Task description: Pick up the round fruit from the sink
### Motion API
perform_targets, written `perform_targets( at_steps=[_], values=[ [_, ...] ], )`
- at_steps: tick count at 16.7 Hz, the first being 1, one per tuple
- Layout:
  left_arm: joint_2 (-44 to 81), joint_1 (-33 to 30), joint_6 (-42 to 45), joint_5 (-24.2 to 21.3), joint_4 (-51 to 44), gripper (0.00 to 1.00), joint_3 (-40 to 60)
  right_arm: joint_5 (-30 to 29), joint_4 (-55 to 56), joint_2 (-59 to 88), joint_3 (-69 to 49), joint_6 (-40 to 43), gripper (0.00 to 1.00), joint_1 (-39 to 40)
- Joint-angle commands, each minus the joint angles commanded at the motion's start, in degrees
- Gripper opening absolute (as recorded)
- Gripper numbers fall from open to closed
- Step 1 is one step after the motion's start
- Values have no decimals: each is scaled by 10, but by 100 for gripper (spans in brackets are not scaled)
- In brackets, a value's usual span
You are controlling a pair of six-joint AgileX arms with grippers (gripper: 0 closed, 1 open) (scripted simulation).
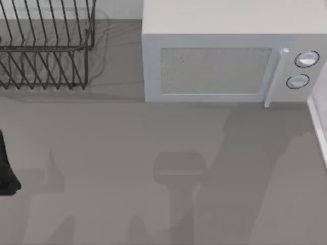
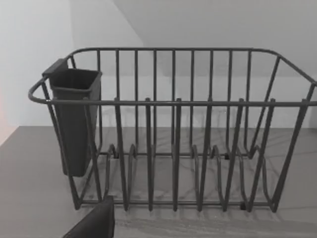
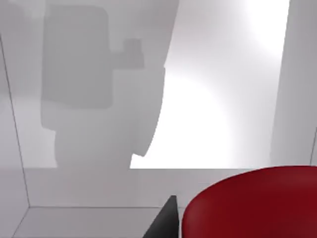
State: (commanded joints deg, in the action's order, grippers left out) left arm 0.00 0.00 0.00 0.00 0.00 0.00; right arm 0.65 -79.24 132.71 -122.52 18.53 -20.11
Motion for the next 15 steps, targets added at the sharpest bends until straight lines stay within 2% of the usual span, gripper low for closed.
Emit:
perform_targets(
  at_steps=[3, 6, 12, 15],
  values=[
    [0, 0, 0, 0, 0, 100, 0, 0, -89, -23, -75, 0, 0, 0],
    [0, 0, 0, 0, 0, 100, 0, 0, -124, -36, -109, 0, 0, 1],
    [0, 0, 0, 0, 0, 100, 0, 0, -121, -42, -100, -8, 0, 10],
    [0, 0, 0, 0, 0, 100, 0, 0, -105, -86, -44, -55, 0, 57]
  ],
)
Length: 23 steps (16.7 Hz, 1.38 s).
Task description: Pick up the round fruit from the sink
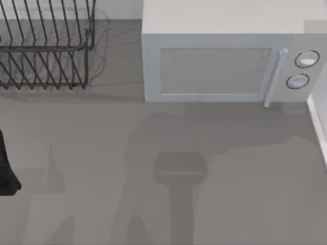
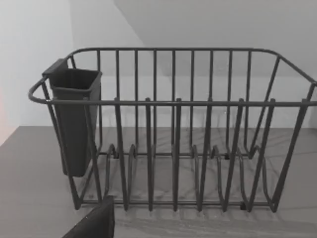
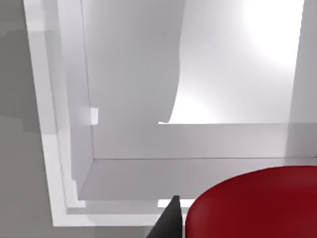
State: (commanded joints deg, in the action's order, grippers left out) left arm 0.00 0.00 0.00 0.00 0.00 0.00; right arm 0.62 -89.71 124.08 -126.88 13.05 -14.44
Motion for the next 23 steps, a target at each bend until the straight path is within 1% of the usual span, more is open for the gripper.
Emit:
perform_targets(
  at_steps=[3, 9, 12, 15, 20, 23],
  values=[
    [0, 0, 0, 0, 0, 100, 0, -1, 27, -75, 110, -79, 0, 81],
    [0, 0, 0, 0, 0, 100, 0, -4, 89, -254, 387, -270, 0, 276],
    [0, 0, 0, 0, 0, 100, 0, -6, 113, -323, 474, -344, 0, 352],
    [0, 0, 0, 0, 0, 100, 0, -6, 123, -352, 507, -375, 0, 383],
    [0, 0, 0, 0, 0, 100, 0, -5, 124, -350, 507, -375, 0, 381],
    [0, 0, 0, 0, 0, 100, 0, -5, 164, -343, 544, -375, 0, 381]
  ],
)
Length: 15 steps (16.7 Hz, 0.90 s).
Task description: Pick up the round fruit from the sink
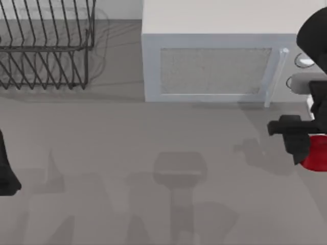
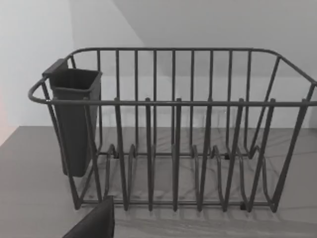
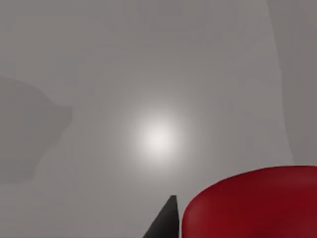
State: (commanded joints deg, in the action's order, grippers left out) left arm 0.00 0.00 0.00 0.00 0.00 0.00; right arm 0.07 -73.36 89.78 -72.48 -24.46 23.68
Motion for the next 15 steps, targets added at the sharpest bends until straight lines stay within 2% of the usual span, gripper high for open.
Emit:
perform_targets(
  at_steps=[7, 13, 15],
  values=[
    [0, 0, 0, 0, 0, 100, 0, -1, 197, 34, 152, -3, 0, 4],
    [0, 0, 0, 0, 0, 100, 0, -1, 215, 40, 169, -3, 0, 5],
    [0, 0, 0, 0, 0, 100, 0, -1, 215, 40, 169, -3, 15, 5]
  ],
)
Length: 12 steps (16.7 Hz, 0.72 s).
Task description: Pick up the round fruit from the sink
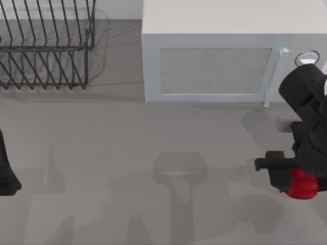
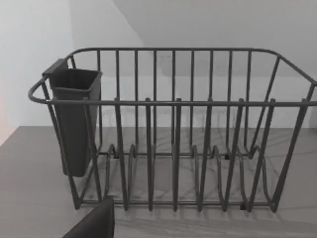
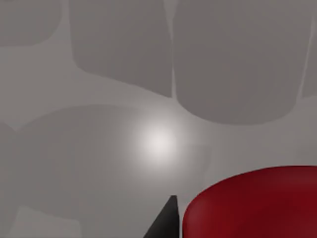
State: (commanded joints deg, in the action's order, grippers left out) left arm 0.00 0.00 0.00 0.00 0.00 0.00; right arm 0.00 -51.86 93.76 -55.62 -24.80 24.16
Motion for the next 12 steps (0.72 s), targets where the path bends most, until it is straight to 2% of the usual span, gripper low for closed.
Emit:
perform_targets(
  at_steps=[11, 12],
  values=[
    [0, 0, 0, 0, 0, 100, 0, 0, 0, 0, 0, 0, 98, 0],
    [0, 0, 0, 0, 0, 100, 0, 0, 0, 0, 0, 0, 100, 0]
  ],
)
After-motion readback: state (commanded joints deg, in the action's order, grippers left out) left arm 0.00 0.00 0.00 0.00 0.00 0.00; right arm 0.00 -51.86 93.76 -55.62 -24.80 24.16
